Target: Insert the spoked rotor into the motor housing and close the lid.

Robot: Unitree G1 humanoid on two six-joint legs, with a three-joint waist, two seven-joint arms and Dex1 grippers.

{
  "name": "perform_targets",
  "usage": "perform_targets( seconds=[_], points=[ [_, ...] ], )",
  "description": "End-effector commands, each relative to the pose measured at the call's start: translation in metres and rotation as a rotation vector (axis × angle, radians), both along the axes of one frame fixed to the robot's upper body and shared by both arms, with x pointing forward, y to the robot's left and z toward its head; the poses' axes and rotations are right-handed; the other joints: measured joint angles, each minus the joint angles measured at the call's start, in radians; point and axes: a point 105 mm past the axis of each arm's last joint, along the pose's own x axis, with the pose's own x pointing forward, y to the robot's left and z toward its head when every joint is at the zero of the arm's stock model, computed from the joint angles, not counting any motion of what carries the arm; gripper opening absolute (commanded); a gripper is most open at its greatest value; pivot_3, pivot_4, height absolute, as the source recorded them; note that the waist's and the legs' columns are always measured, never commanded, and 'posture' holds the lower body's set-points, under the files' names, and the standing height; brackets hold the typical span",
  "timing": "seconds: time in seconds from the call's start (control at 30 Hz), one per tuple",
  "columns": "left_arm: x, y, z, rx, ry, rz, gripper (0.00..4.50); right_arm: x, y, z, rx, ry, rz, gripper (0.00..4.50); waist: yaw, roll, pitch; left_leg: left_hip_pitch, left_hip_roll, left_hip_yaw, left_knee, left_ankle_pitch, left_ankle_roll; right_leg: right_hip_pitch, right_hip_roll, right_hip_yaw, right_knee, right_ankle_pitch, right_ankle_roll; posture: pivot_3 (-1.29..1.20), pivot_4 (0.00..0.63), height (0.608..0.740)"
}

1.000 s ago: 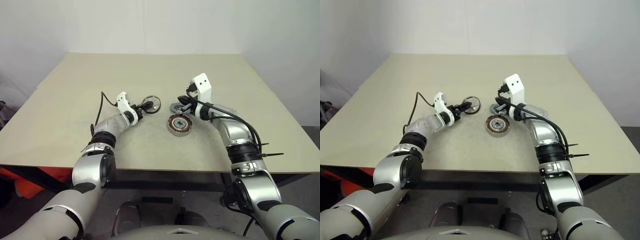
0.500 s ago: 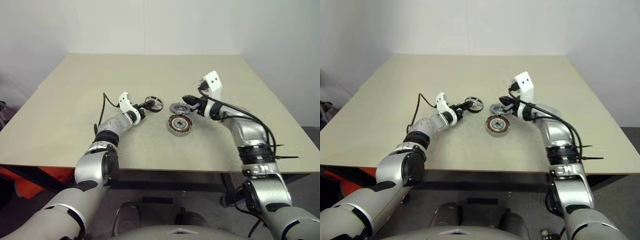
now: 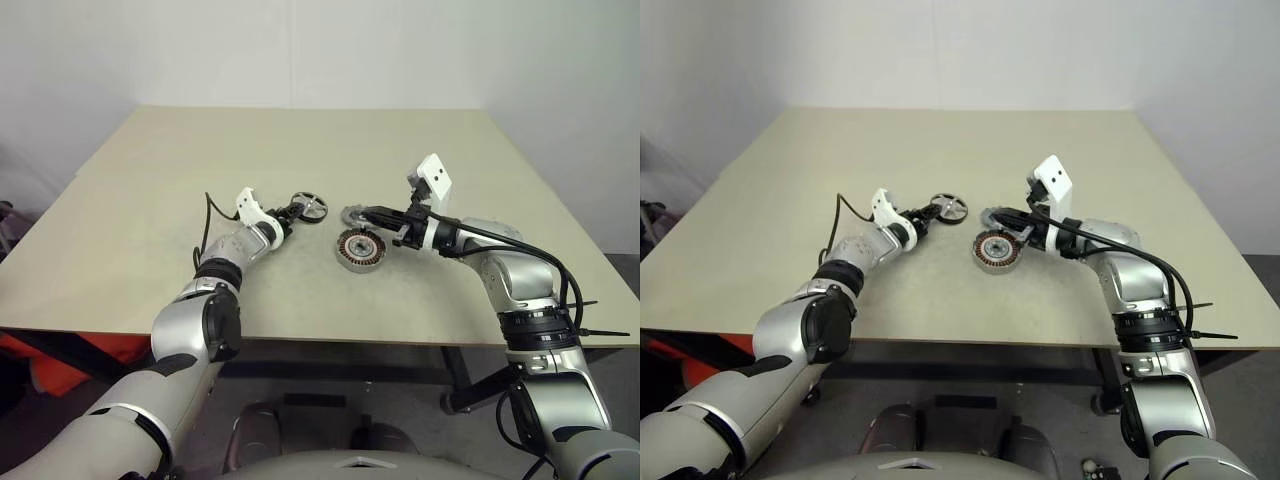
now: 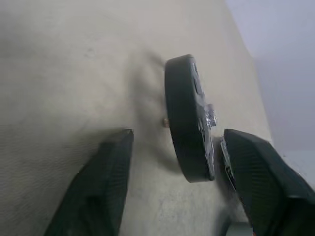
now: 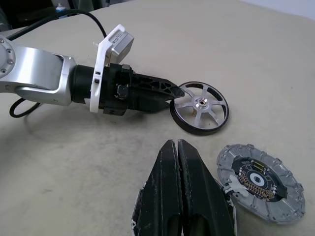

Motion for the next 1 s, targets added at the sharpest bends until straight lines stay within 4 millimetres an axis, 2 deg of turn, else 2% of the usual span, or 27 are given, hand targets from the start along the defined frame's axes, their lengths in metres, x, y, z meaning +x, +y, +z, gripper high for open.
perform_targets(
  seconds=[0.03,0.2,0.4,0.53,1.0],
  points=[
    [0.006,-0.008,0.015,-0.022,-0.028,0.0,3.27,-0.003,0.006,0.014,0.005,-0.06,0.028,0.0,-0.001,0.0,0.0,0.0,0.0,0.0,0.0,0.0,0.001,0.0,0.0,0.0,-0.001,0.0,0.0,0.0,0.0,0.74],
    [0.007,-0.017,0.022,-0.034,-0.048,-0.029,3.27,-0.002,0.008,0.013,-0.003,-0.061,0.028,0.0,-0.002,0.0,0.0,-0.002,0.0,-0.002,0.0,-0.002,0.003,0.0,0.0,0.0,-0.004,0.0,0.0,0.0,0.0,0.74],
    [0.006,-0.022,0.02,-0.01,-0.043,-0.038,3.27,0.0,0.007,0.013,-0.003,-0.065,0.012,0.0,-0.003,0.0,0.0,-0.002,0.0,-0.002,-0.001,-0.002,0.004,0.0,0.0,0.0,-0.006,0.0,0.0,0.0,0.0,0.74],
    [0.006,-0.02,0.018,-0.005,-0.035,-0.029,2.41,0.002,0.006,0.014,-0.001,-0.069,-0.005,0.0,-0.003,0.0,0.0,-0.002,0.0,-0.003,-0.001,-0.003,0.005,0.0,0.0,0.0,-0.006,0.0,0.0,0.0,0.0,0.74],
    [0.006,-0.011,0.011,-0.03,-0.008,0.024,2.41,0.007,0.005,0.017,0.004,-0.084,-0.04,0.0,-0.003,0.0,0.0,-0.002,0.0,-0.007,-0.001,-0.003,0.004,0.0,0.0,0.0,-0.006,0.0,0.001,0.0,0.0,0.74]
  ],
)
